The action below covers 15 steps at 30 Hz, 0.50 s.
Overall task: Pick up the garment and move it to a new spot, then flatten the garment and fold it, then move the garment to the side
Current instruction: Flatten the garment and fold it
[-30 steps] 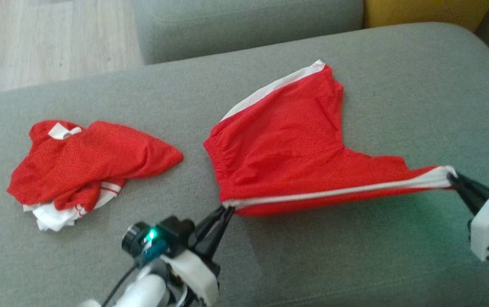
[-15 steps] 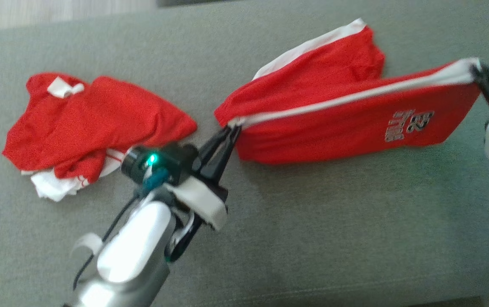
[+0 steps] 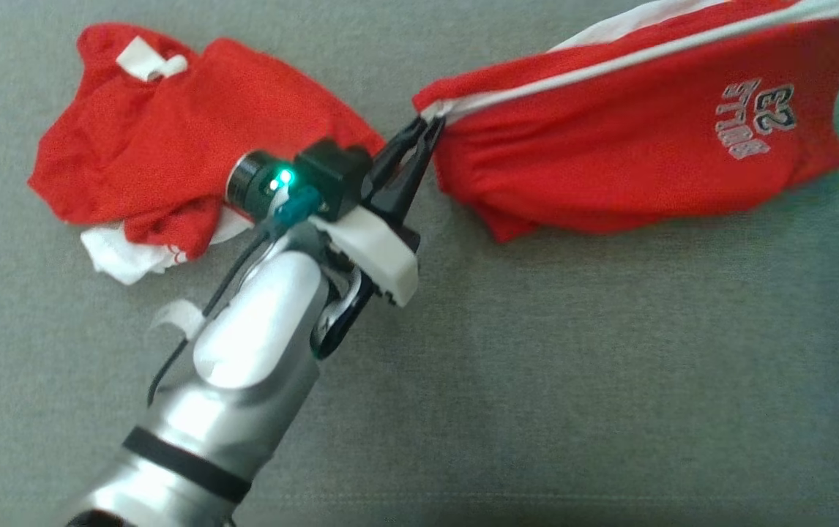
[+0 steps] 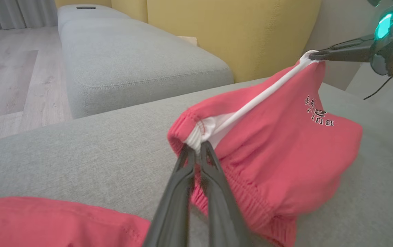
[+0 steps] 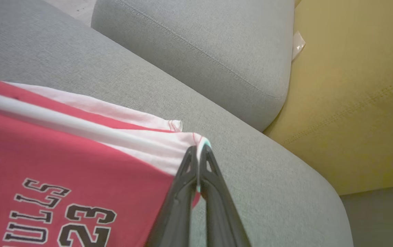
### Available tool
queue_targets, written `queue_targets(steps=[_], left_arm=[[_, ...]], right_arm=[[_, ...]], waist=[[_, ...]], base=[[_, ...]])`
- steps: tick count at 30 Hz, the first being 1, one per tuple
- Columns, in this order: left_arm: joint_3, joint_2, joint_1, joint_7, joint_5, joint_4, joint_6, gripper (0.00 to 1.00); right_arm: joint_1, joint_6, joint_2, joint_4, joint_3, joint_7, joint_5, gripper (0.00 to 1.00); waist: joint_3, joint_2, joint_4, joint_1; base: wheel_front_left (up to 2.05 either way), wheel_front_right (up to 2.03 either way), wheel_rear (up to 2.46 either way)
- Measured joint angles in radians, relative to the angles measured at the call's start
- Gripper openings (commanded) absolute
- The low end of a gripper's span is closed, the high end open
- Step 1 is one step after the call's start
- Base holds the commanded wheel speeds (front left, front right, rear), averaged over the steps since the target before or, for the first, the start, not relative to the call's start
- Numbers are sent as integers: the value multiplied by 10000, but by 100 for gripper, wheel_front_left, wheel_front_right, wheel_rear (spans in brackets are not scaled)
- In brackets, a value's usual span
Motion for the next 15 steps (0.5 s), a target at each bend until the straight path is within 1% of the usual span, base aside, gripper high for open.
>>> queue_targets(steps=[10,11,12,13,15], left_arm=[[-487,-174,-963,-100,-349,619,36,0],[-646,-174,-1035,-100,-387,639,59,44],[-740,-176,-1081,-100,-393,648,75,74],[-821,-176,-1106,-102,-418,652,136,100],[-930,-167,-1151,-115,-573,719,251,100]], right_arm=[[-1549,0,-27,1402,1151,-642,176,0],[-1664,0,-13,1569,1246,-713,228,49],[-1758,0,-10,1722,1352,-790,257,95],[-1831,0,6,1893,1438,-851,299,100],[-1941,0,48,2253,1597,-984,420,100]], waist=[[772,0,470,-1],[835,0,501,-1],[888,0,526,-1],[931,0,544,-1],[981,0,549,-1]], base=[[0,0,0],[0,0,0],[0,0,0],[0,0,0],[0,0,0]])
